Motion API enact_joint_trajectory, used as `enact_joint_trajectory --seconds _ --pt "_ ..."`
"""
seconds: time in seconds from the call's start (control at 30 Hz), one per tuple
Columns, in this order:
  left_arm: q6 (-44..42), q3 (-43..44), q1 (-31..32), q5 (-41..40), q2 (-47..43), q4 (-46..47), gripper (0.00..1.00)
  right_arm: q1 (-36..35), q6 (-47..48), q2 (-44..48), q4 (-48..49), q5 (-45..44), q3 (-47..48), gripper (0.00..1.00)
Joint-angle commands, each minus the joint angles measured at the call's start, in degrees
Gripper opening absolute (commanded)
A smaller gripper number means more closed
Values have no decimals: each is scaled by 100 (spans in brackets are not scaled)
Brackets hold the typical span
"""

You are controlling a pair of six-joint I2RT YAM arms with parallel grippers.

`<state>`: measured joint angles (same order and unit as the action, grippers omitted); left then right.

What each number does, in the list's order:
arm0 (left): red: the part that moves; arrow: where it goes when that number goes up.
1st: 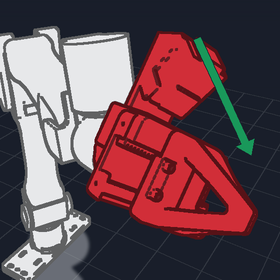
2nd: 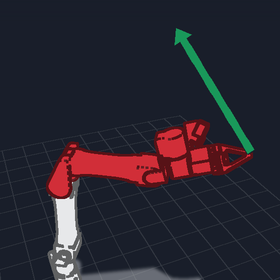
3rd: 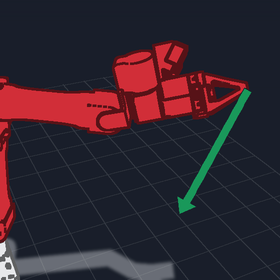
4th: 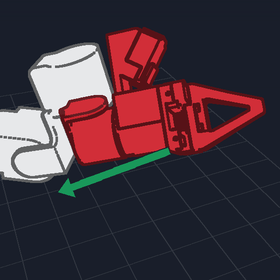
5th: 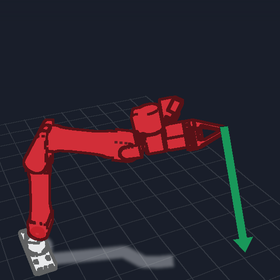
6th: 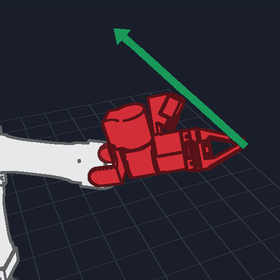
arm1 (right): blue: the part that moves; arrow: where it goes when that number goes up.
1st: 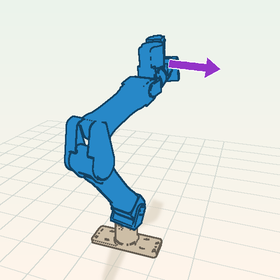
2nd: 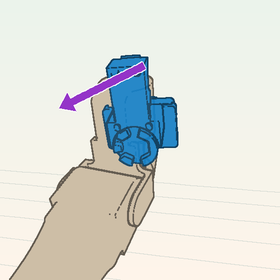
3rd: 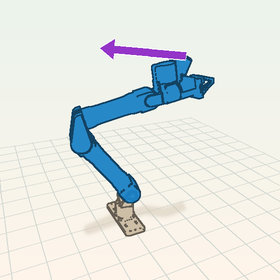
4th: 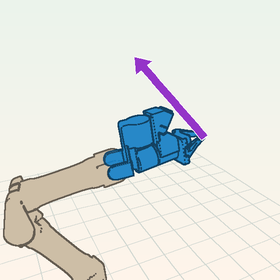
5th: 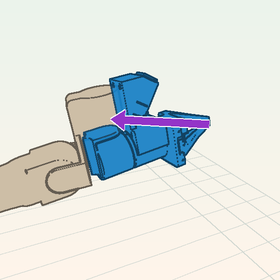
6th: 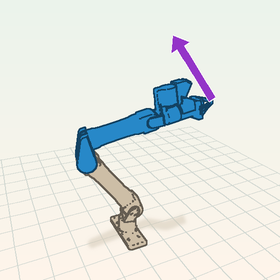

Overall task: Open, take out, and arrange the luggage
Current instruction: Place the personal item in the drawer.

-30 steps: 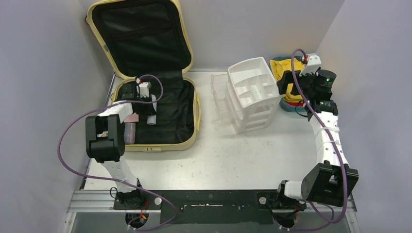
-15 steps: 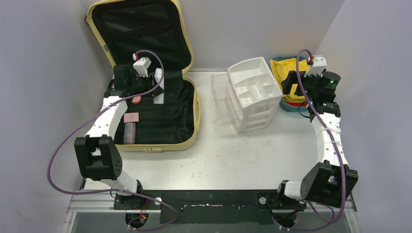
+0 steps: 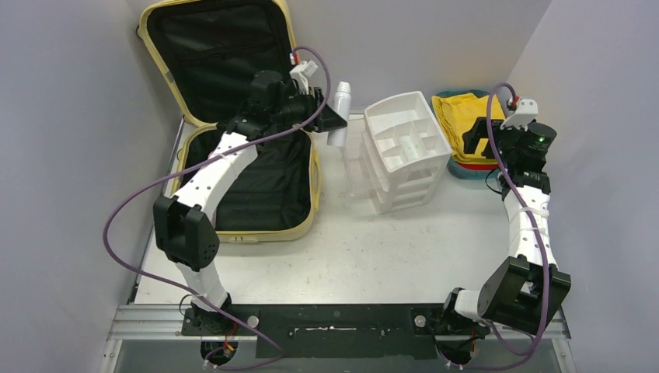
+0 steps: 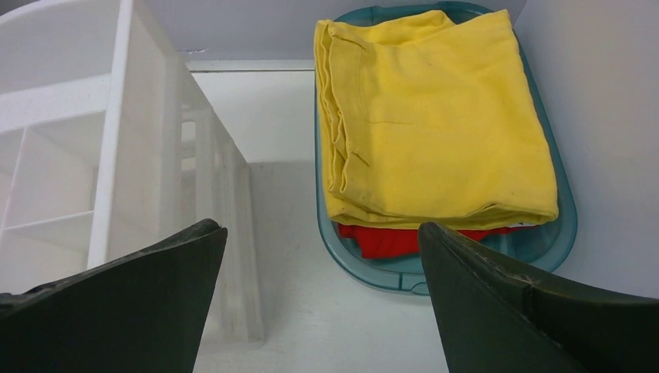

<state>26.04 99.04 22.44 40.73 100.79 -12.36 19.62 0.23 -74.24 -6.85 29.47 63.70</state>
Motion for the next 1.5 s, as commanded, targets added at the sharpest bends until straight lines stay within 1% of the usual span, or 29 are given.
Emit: enact_joint_trajectory --seconds 0.0,0.1,0.2,0.47,0.83,1.03,1.33,1.47 --pt "1215 381 222 -348 296 734 0 188 -228 315 498 251 -33 100" --pt "1593 281 286 -521 458 877 0 243 -289 314 530 333 -58 100" --pt "1759 111 378 -550 514 1004 0 253 -338 290 561 410 -80 100" --pt "1696 247 709 -690 816 942 0 268 -366 301 562 458 -84 100" --pt "1644 156 762 -883 1021 876 0 332 -410 283 579 577 -86 100" --pt "1656 85 797 -818 997 902 14 332 -410 269 580 584 -86 100" --pt "1676 62 797 -786 921 886 40 332 -427 255 577 587 -87 100" --pt "1660 78 793 -786 890 851 45 332 -427 260 579 594 -86 100"
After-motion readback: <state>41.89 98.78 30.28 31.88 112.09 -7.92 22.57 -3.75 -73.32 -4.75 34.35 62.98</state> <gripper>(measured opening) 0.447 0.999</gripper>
